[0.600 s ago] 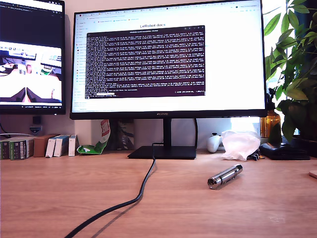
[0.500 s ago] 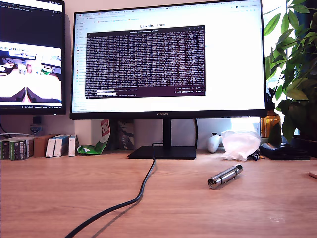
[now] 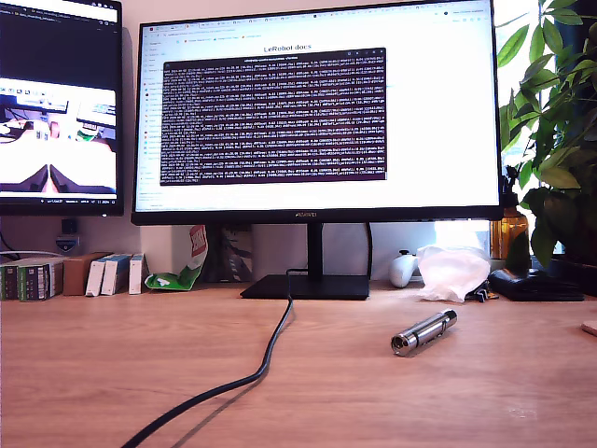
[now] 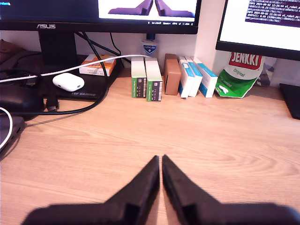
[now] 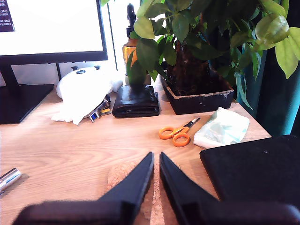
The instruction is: Pick the metallic laser pointer with your right arm, pass it to your left arm, then place it down to the left side of the table
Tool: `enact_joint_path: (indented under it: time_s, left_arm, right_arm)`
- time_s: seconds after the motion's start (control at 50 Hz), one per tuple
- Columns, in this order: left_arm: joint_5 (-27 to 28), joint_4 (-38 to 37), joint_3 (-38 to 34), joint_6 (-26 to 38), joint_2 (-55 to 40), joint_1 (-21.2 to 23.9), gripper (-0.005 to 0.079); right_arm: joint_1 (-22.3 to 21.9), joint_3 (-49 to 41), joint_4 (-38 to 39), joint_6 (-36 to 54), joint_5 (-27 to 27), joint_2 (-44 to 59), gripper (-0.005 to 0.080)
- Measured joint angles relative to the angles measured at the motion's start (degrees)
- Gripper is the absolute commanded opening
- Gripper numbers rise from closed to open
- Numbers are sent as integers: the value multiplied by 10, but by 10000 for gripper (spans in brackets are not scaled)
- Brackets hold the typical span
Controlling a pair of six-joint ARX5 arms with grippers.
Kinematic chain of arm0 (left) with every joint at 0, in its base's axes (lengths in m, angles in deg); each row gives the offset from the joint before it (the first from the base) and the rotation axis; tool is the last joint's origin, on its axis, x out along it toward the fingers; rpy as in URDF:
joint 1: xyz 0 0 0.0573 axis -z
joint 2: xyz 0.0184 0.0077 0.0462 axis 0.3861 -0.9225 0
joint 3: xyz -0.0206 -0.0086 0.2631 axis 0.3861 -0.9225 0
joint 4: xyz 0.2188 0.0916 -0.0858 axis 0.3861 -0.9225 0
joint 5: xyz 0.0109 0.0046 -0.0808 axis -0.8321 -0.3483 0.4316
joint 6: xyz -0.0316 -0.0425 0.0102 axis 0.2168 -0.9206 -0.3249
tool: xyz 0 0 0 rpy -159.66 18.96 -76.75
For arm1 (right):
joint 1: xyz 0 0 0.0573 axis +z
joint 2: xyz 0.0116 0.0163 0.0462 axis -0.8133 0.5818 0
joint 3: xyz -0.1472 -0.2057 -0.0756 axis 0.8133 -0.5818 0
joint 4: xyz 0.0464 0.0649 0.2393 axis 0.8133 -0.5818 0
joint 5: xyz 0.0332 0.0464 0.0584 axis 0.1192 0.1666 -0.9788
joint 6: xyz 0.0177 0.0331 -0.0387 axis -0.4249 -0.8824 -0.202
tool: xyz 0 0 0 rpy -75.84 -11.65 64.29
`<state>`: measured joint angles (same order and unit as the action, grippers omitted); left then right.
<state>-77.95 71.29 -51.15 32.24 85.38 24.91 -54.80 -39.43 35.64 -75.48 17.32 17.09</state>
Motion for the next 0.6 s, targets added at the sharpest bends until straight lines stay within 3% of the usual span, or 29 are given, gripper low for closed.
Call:
enact_joint_path:
  time_s: [0.16,0.36,0.6]
  left_arm:
    - [15,0,0,-12,0,0,-22]
    - [54,8,0,-84,0,0,-22]
    - [130,123,0,-139,0,0,-22]
  right_arm:
    - [0,0,0,-23,-3,0,0]
    - [0,0,17,-140,-54,0,0]
    - [0,-1,124,-193,-152,0,-12]
